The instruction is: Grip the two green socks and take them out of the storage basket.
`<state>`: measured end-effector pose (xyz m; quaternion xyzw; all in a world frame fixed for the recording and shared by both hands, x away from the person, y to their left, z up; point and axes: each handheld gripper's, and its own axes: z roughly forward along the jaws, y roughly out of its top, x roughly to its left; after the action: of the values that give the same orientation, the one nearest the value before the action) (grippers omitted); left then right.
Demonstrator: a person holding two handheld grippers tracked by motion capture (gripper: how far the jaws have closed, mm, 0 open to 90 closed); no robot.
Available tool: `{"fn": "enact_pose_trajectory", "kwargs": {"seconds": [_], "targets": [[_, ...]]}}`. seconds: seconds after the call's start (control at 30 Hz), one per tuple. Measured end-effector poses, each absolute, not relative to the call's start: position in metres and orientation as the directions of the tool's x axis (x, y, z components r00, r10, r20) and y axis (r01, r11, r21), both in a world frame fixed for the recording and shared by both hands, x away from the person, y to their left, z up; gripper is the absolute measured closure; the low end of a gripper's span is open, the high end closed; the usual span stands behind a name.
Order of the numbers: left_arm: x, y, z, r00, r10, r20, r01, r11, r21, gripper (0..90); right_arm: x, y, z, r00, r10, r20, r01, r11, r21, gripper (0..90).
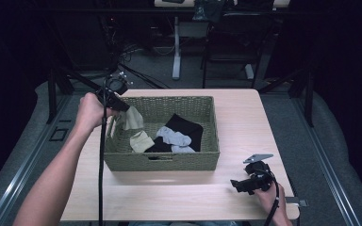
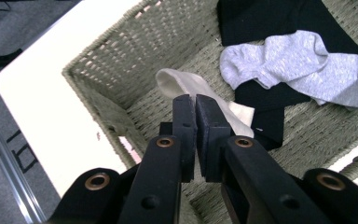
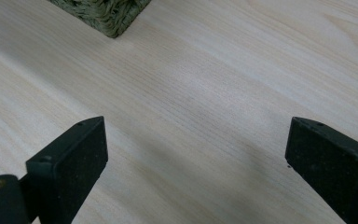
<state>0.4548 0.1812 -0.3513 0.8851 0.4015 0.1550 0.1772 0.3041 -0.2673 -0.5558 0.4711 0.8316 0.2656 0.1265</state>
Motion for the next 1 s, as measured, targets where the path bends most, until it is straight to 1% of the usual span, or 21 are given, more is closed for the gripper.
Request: {"fn": "enact_pose_trajectory", "kwargs": {"seconds": [0.33, 0.37, 0.47, 0.63, 0.73, 0.87, 1.0], "targets": [[0.449, 0.194, -0.324, 0.606, 0.783, 0.138, 0.641, -0.583, 0.498, 87.5, 0.304, -0.265, -0.556, -0.530, 0.847, 0.038, 0.714, 0.421, 0.560, 5.2], [0.448, 0.200, -0.318, 0.591, 0.795, 0.137, 0.641, -0.566, 0.518, 87.5, 0.304, -0.266, -0.556, -0.527, 0.848, 0.047, 0.719, 0.416, 0.556, 5.3], [0.448, 0.205, -0.313, 0.584, 0.800, 0.139, 0.642, -0.560, 0.524, 87.4, 0.305, -0.266, -0.556, -0.530, 0.847, 0.036, 0.718, 0.426, 0.550, 5.4], [0.439, 0.226, -0.296, 0.547, 0.825, 0.143, 0.639, -0.522, 0.565, 87.4, 0.304, -0.264, -0.557, -0.531, 0.847, 0.033, 0.717, 0.428, 0.549, 5.4], [0.436, 0.237, -0.290, 0.533, 0.836, 0.130, 0.643, -0.500, 0.581, 87.3, 0.304, -0.265, -0.557, -0.531, 0.846, 0.043, 0.719, 0.424, 0.551, 5.4], [0.433, 0.249, -0.287, 0.511, 0.850, 0.128, 0.647, -0.479, 0.593, 87.3, 0.305, -0.266, -0.556, -0.525, 0.850, 0.041, 0.719, 0.418, 0.556, 5.4], [0.428, 0.268, -0.287, 0.474, 0.872, 0.119, 0.661, -0.442, 0.606, 87.3, 0.304, -0.264, -0.556, -0.526, 0.849, 0.040, 0.718, 0.419, 0.555, 5.4]]}}
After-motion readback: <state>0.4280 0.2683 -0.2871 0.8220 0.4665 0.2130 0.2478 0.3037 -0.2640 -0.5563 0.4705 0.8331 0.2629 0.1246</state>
